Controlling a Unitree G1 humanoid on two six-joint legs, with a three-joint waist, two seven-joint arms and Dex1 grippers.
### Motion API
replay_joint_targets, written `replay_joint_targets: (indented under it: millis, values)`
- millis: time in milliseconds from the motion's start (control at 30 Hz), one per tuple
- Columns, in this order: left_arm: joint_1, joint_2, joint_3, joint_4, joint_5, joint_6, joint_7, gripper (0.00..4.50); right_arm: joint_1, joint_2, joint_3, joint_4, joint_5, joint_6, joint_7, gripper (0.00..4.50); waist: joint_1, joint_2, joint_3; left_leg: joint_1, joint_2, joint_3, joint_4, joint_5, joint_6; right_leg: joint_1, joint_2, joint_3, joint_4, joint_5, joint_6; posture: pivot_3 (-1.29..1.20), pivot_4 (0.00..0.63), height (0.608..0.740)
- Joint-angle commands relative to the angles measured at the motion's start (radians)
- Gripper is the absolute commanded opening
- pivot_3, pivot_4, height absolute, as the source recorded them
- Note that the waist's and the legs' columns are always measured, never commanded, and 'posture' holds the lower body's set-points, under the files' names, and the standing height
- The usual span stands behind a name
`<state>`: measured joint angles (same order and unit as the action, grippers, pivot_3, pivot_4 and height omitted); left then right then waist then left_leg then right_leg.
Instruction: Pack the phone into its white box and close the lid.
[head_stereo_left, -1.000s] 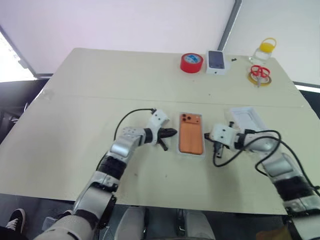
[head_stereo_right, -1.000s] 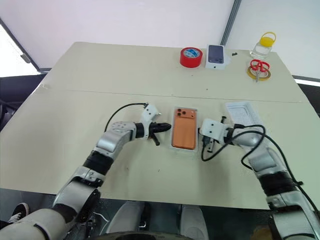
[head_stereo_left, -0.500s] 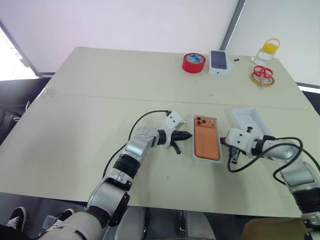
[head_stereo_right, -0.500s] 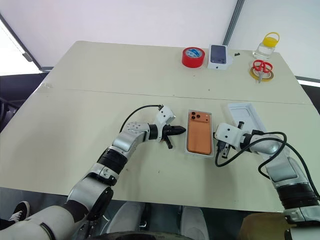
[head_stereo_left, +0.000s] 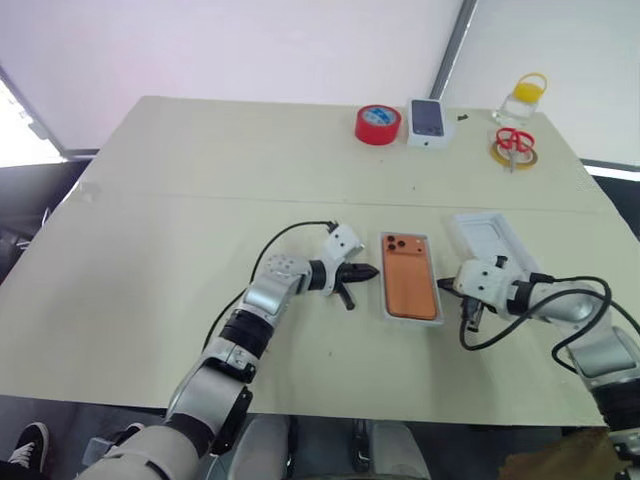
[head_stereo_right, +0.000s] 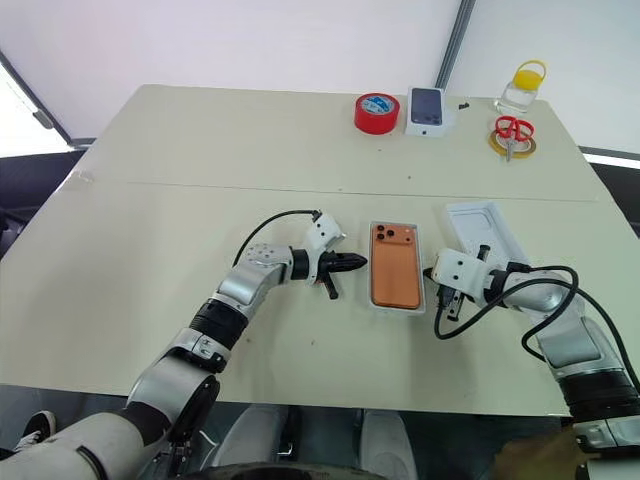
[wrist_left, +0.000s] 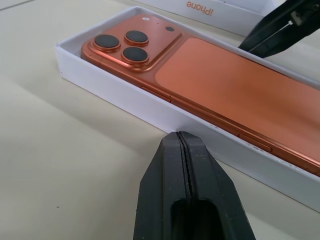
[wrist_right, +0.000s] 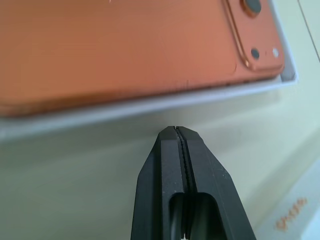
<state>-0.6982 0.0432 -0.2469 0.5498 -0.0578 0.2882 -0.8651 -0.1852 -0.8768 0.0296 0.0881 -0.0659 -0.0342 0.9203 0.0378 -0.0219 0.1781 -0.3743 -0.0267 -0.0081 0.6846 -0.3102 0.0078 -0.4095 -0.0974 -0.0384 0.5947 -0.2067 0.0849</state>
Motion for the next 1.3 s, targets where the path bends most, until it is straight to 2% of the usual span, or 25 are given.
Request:
replay_joint_targets:
  millis: [33,100,133,300,333,467,567,700,833,1100,1300]
  values:
    - [0.004,0.031,0.067,-0.074,-0.074,0.037,-0.022,0.25,-0.012,-0.027,-0.076,-0.027,0.066,0.073,0.014,0.00,-0.002,0.000,0.000,0.000,0.000,0.000,0.000,0.000,0.000,-0.001,0.000,0.000,0.000,0.000,0.000,0.00,0.150,0.740]
    - [0.007,0.048,0.089,-0.113,-0.100,0.054,-0.027,0.89,-0.025,-0.019,-0.121,-0.062,0.151,0.169,0.034,0.54,-0.004,0.003,0.002,-0.001,0.002,0.001,0.000,0.000,0.000,-0.002,0.001,0.000,0.001,0.002,0.003,0.00,0.150,0.740]
    - [0.018,0.074,0.087,-0.144,-0.091,0.026,-0.031,1.38,-0.042,-0.004,-0.148,-0.083,0.181,0.216,0.012,0.88,-0.004,0.004,0.002,-0.001,0.002,0.001,0.000,0.000,0.000,-0.003,0.001,0.000,0.001,0.002,0.003,0.00,0.150,0.740]
    - [0.076,0.178,0.090,-0.252,-0.087,-0.155,-0.089,3.94,-0.082,0.037,-0.181,-0.125,0.206,0.417,-0.091,3.46,-0.001,0.005,0.002,-0.002,0.003,0.001,-0.001,0.000,0.000,-0.004,0.002,0.000,0.001,0.002,0.003,0.00,0.150,0.740]
    - [0.096,0.213,0.087,-0.271,-0.082,-0.208,-0.116,4.37,-0.098,0.042,-0.184,-0.116,0.202,0.468,-0.117,3.48,0.000,0.005,0.002,-0.002,0.003,0.001,-0.001,0.000,-0.001,-0.004,0.002,0.001,0.001,0.002,0.002,0.00,0.150,0.740]
    - [0.151,0.296,0.107,-0.305,-0.108,-0.322,-0.177,4.37,-0.116,0.022,-0.167,-0.117,0.199,0.607,-0.135,3.48,0.002,0.007,0.002,-0.005,0.002,0.003,-0.001,0.000,-0.001,-0.007,-0.001,0.003,0.001,0.000,-0.002,0.00,0.150,0.740]
    - [0.199,0.345,0.154,-0.331,-0.199,-0.377,-0.271,4.37,-0.130,0.033,-0.166,-0.150,0.197,0.740,-0.188,3.48,0.000,0.008,0.001,-0.013,0.001,0.003,0.000,0.000,-0.001,-0.015,-0.001,0.003,0.001,0.002,-0.003,0.00,0.150,0.740]
    - [0.272,0.415,0.184,-0.404,-0.260,-0.379,-0.340,4.37,-0.168,0.025,-0.144,-0.182,0.200,0.913,-0.226,3.48,-0.003,0.009,0.001,-0.016,0.002,0.003,0.000,0.001,-0.001,-0.019,-0.001,0.003,0.001,0.004,-0.001,0.00,0.150,0.740]
    - [0.335,0.466,0.183,-0.489,-0.280,-0.401,-0.378,4.37,-0.204,-0.023,-0.093,-0.235,0.244,1.105,-0.180,3.48,-0.003,0.010,0.001,-0.016,0.002,0.003,0.000,0.001,-0.001,-0.019,0.000,0.003,0.001,0.003,-0.003,0.00,0.150,0.740]
    - [0.386,0.498,0.184,-0.555,-0.289,-0.404,-0.360,4.37,-0.391,-0.124,0.052,-0.219,0.325,1.426,-0.118,3.48,-0.003,0.011,0.001,-0.016,0.002,0.003,0.001,0.001,-0.001,-0.019,0.001,0.003,0.002,0.002,-0.004,0.00,0.150,0.740]
    - [0.423,0.471,0.181,-0.616,-0.305,-0.350,-0.278,4.37,-0.506,-0.115,0.149,-0.157,0.360,1.572,-0.134,3.48,-0.004,0.011,0.001,-0.016,0.003,0.004,0.000,0.001,-0.001,-0.019,0.002,0.003,0.001,0.003,-0.002,0.00,0.150,0.740]
